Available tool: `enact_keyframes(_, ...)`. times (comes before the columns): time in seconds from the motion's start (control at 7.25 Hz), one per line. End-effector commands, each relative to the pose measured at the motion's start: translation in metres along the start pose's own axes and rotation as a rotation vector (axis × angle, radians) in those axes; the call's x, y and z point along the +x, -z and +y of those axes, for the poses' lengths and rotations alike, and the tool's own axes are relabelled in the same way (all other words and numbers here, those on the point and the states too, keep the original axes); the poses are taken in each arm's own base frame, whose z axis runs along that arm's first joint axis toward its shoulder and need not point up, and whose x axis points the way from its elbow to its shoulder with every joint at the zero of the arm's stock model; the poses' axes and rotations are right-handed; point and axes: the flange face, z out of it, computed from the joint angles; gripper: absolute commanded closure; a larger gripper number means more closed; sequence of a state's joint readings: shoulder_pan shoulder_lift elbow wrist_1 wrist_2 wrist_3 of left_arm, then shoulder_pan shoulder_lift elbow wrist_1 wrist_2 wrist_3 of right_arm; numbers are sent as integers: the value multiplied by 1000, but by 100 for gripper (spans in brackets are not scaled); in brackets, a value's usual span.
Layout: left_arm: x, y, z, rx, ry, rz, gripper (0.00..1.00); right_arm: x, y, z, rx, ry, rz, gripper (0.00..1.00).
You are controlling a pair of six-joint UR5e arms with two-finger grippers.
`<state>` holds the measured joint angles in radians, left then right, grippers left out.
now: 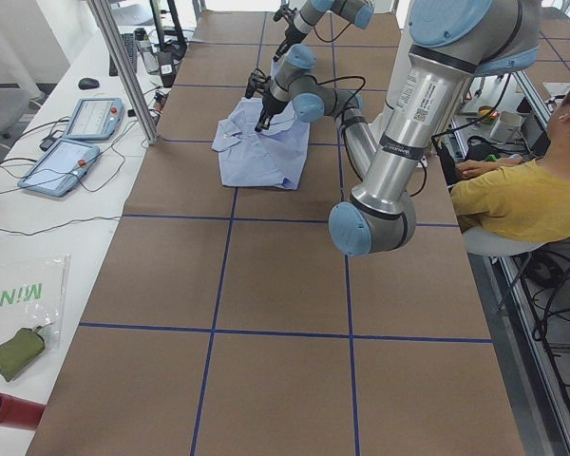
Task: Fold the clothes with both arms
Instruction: 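Carry the hem with both grippers over the shirt toward the collar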
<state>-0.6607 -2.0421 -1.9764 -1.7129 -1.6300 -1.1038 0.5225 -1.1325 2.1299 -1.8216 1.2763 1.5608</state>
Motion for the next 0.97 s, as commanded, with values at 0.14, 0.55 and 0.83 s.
enact_keyframes(0.14,-6,-67,-14,41,-1,-66,100,-13,-86,-29,42,12,23,100)
enact_keyframes(0.55,-10,-146,-21,68,-16,-89,100,-9,-152,-35,42,45,3,100)
enact_keyframes(0.83,-17,-157,-21,68,-53,-93,100,-2,-172,-37,37,51,28,100)
